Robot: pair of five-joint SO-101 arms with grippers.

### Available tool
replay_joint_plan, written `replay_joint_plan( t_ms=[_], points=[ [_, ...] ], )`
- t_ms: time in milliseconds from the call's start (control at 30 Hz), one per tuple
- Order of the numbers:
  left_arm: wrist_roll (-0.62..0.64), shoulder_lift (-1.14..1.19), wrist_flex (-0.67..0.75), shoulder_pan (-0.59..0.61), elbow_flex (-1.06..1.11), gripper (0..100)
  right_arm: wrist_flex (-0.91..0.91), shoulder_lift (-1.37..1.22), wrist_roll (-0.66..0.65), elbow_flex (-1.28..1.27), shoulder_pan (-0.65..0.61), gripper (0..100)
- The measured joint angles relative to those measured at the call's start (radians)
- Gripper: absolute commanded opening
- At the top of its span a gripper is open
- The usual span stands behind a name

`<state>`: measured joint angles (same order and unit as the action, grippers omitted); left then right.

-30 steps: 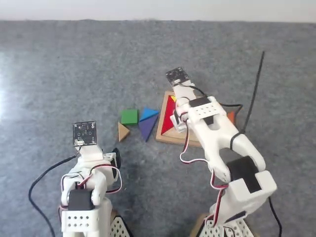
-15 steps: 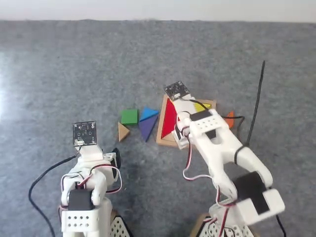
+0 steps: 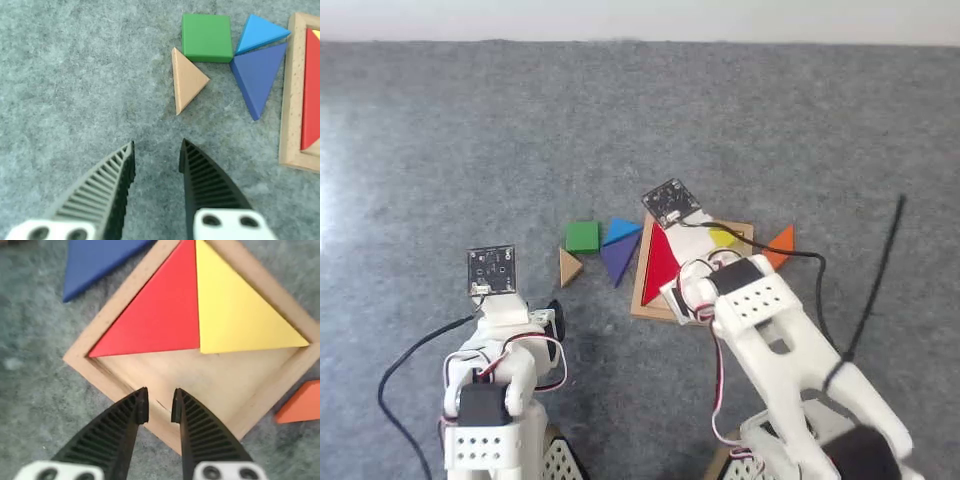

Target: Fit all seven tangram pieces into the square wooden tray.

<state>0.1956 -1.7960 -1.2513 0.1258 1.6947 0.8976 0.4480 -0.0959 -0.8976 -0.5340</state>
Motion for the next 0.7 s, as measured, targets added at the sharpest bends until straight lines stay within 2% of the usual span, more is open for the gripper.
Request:
replay_joint_plan(
  t_ms=[100,167,367,467,700],
  points=[
    [0.0,0.0,0.0,0.0,0.0,14,0.034,0.075,0.009,0.0,0.017,9.3],
    [0.0,0.0,0.0,0.0,0.0,14,0.052,0.118,0.015,0.0,0.075,9.1],
    [0.0,0.0,0.0,0.0,0.0,14,0.071,0.216,0.051,-0.012,0.396,9.1],
    [0.0,0.0,0.0,0.0,0.0,14,0.071,0.25,0.028,-0.078,0.508,9.1],
    [0.0,0.0,0.0,0.0,0.0,14,0.012,0.256,0.012,-0.167,0.557,9.5]
  ],
)
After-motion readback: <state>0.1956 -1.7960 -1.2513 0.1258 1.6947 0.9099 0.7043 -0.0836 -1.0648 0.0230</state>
